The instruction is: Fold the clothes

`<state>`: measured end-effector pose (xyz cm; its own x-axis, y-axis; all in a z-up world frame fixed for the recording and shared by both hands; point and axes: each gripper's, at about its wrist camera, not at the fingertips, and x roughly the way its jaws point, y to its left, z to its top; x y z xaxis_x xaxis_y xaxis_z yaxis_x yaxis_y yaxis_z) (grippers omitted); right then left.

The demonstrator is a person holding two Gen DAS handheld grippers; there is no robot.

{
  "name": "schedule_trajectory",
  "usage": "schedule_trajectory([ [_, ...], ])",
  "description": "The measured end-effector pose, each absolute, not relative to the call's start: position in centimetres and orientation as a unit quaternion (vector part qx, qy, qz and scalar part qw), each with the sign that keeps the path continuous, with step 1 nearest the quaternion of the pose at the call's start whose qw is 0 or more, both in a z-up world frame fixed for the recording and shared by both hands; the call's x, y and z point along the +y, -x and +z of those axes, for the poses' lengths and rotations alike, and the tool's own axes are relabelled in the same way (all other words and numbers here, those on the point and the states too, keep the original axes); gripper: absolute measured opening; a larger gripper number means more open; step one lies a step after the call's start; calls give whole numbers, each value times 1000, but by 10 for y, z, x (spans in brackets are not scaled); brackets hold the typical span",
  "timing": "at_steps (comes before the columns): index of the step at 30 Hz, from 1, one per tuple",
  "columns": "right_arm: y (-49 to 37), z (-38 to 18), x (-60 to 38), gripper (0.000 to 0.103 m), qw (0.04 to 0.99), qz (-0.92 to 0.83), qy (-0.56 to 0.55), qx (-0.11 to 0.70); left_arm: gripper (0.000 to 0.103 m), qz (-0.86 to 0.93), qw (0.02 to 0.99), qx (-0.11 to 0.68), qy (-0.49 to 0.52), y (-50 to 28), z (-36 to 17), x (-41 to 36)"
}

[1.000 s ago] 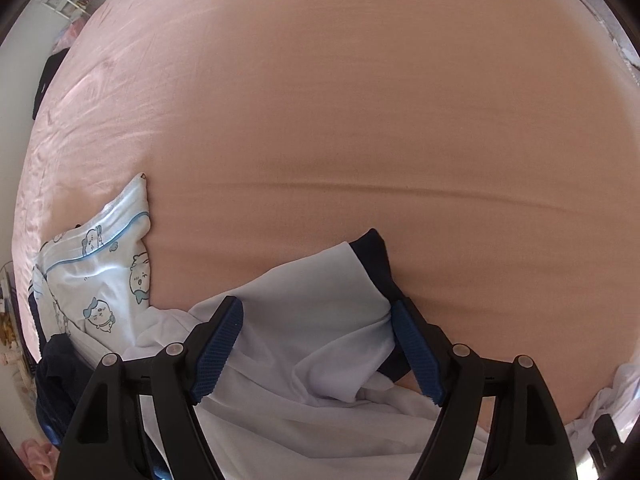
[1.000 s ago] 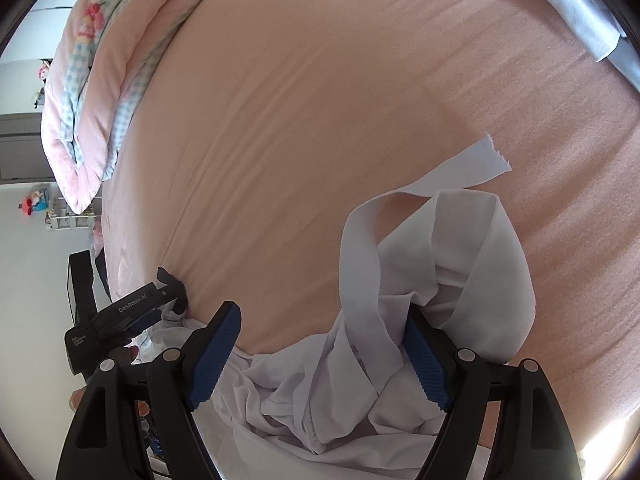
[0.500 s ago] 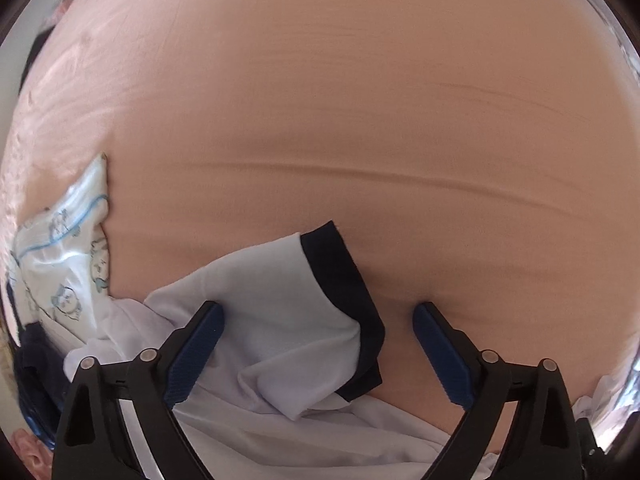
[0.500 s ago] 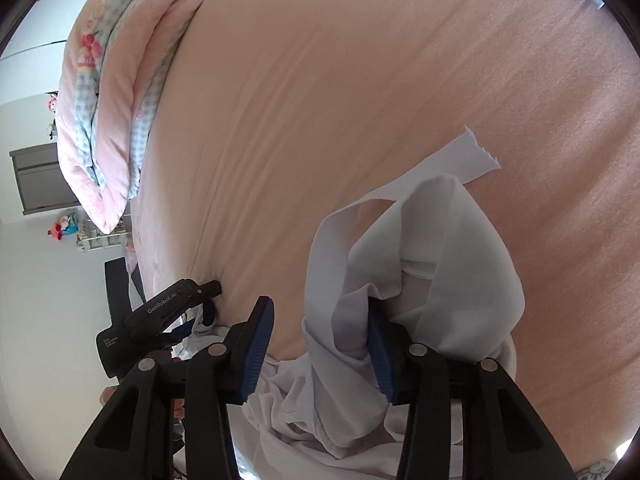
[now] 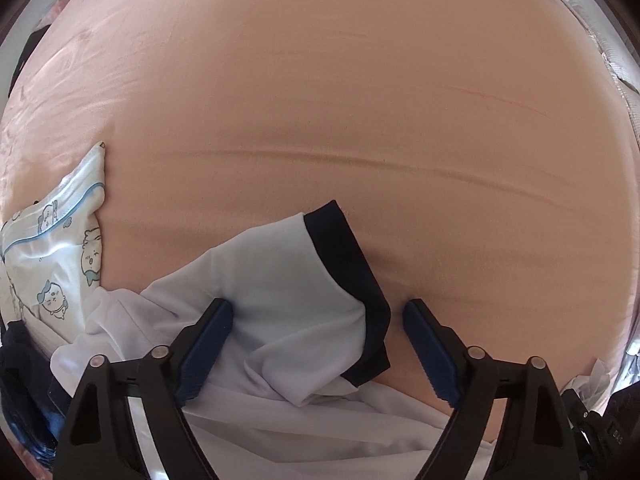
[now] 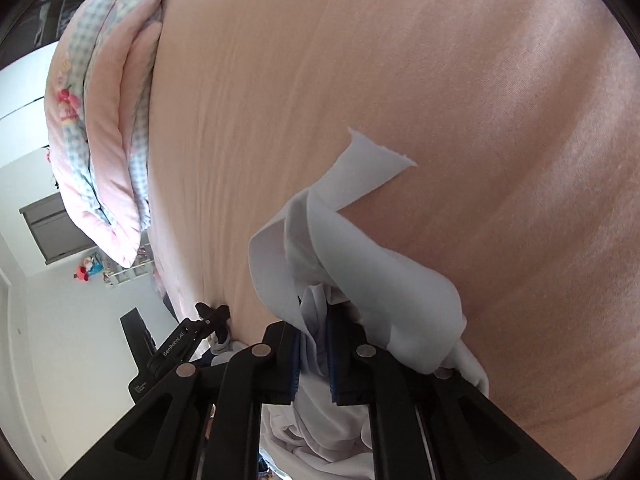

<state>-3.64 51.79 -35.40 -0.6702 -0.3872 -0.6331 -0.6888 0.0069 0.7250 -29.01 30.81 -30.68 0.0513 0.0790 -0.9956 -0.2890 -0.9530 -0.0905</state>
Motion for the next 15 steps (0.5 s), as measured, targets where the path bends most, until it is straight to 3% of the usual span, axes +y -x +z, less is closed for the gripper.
schedule_trajectory([
  [1, 37, -353, 517, 6, 129, 592, 386, 695, 70, 684, 135, 78, 712, 289, -305, 307],
  [6, 41, -345, 515, 6, 139, 619, 401, 661, 29, 680, 125, 116, 713, 282, -298, 298],
  [9, 46, -338, 511, 10, 141, 635, 413, 638, 19, 687, 128, 136, 703, 276, -298, 293],
  [15, 50, -323, 506, 10, 150, 671, 431, 585, 13, 704, 132, 139, 684, 270, -285, 284],
])
